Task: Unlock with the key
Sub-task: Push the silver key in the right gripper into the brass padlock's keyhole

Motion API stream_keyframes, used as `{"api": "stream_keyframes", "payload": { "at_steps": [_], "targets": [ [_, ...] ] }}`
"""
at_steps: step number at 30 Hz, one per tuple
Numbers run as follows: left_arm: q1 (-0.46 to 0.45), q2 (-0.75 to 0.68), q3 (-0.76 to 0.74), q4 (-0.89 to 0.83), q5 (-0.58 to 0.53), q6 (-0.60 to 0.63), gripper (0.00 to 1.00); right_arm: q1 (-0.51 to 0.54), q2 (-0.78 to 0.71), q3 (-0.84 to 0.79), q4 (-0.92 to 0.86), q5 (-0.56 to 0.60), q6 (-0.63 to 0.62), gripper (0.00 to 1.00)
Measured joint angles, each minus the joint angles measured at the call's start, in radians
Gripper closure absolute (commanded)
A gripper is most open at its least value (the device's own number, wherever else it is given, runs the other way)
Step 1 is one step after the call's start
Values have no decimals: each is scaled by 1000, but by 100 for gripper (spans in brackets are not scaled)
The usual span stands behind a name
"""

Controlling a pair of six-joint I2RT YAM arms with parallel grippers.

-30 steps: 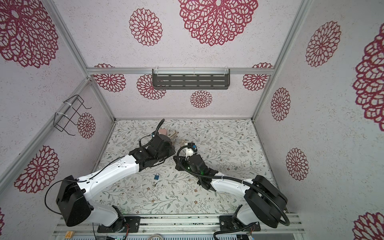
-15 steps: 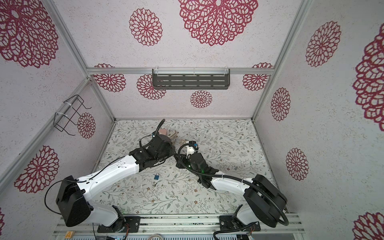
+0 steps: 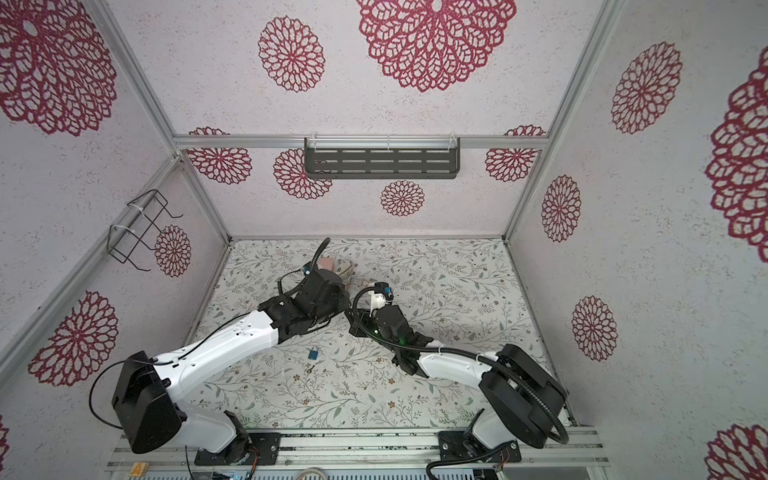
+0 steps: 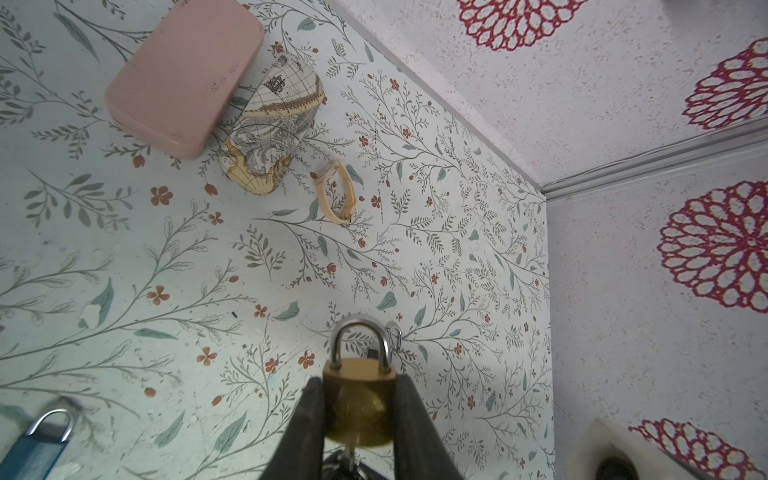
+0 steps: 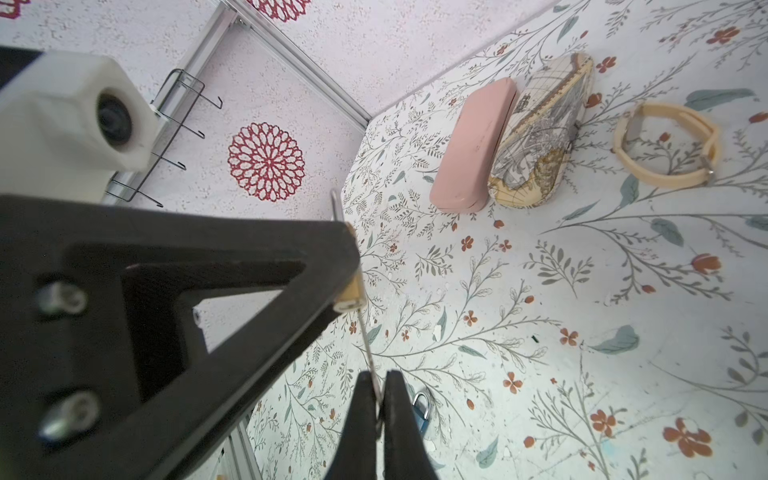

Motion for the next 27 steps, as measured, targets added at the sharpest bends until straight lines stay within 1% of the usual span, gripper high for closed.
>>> {"api": "stream_keyframes", "payload": {
  "at_steps": [27],
  "targets": [
    [-6, 0, 1, 3, -19, -4, 100, -3, 4, 44, -39, 14, 9, 100]
  ]
}}
